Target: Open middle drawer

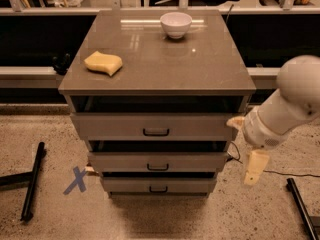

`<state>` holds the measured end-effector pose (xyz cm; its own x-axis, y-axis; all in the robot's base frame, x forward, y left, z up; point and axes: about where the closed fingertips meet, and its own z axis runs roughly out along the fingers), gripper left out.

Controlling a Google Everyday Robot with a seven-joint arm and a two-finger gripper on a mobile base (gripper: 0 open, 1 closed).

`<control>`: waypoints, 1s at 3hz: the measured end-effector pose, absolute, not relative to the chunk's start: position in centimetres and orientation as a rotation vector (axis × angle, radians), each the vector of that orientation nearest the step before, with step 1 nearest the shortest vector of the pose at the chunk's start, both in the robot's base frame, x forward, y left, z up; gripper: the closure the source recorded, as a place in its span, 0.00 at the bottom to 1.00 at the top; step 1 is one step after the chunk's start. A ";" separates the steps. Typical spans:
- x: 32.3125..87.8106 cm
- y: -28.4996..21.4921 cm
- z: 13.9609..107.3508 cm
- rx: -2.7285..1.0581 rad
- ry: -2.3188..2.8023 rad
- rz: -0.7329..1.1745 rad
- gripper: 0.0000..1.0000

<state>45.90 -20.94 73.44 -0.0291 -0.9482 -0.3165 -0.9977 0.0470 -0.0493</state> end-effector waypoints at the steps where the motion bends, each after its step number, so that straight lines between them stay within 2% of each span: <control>1: 46.1 -21.3 67.4 -2.011 2.072 0.306 0.00; 2: 46.7 -21.0 59.1 -2.006 2.052 0.382 0.00; 3: 46.7 -21.0 59.1 -2.006 2.052 0.382 0.00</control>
Offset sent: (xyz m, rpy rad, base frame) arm 0.0176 -0.0022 -0.2148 0.0761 0.0659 0.0435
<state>46.68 -21.03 59.07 -0.0239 -0.9352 -0.3533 -0.9997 0.0200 0.0146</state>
